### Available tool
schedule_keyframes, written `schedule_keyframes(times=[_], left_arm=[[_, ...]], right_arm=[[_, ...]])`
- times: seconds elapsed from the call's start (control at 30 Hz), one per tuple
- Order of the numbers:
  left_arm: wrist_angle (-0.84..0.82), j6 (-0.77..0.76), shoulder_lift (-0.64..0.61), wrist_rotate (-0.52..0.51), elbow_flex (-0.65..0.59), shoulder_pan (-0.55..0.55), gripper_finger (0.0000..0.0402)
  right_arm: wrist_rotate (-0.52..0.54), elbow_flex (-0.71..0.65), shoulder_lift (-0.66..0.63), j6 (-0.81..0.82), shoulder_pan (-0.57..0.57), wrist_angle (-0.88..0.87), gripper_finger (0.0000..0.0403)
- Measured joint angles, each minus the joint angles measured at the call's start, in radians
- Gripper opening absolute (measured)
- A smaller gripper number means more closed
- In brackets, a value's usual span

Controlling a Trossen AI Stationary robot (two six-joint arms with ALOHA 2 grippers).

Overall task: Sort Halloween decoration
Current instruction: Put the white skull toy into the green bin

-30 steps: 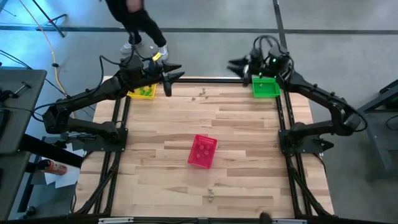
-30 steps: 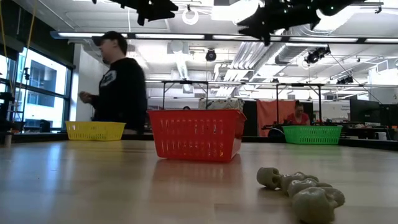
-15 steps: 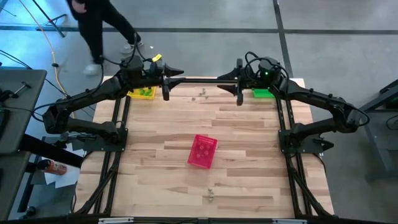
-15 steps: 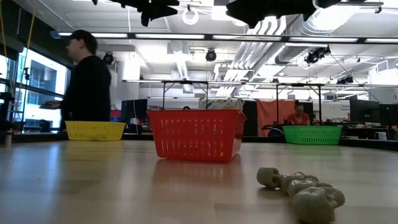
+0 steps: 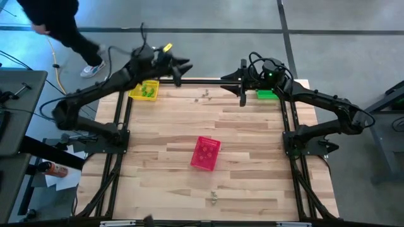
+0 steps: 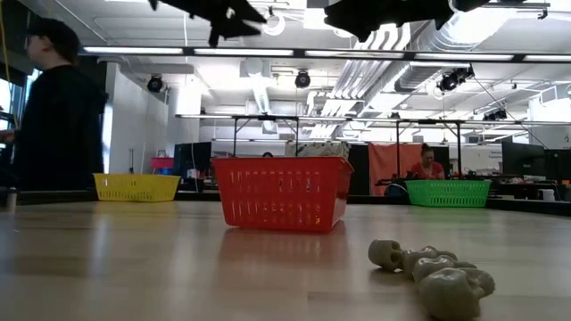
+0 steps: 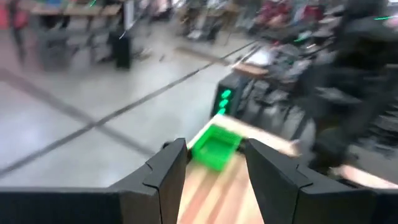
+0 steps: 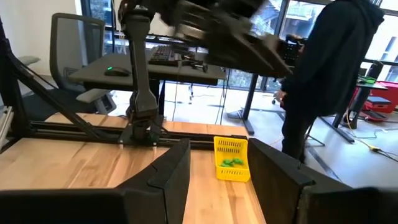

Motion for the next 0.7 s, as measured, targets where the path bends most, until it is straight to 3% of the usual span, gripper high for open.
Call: schedule_keyframes(times=[0.17,0.3,0.47,0.7], left_arm=[[-0.303,-0.013,0.204,-0.001,0.195,0.082,0.0154],[-0.479,0.000,0.350,0.045,0.276,0.122,0.0154],[-0.540,0.063,0.493,0.131,0.279,0.126,0.0154],[-0.574,0.140,0.646,0.103,0.279,0.084,0.0154]], right_arm=[[0.000,0.000,0.000,0.000,0.000,0.000,0.0155],[0.000,0.000,0.000,0.000,0.000,0.000,0.0155],[0.000,0.000,0.000,0.000,0.000,-0.001,0.0155],[0.014,0.000,0.000,0.026,0.000,-0.010,0.0155]])
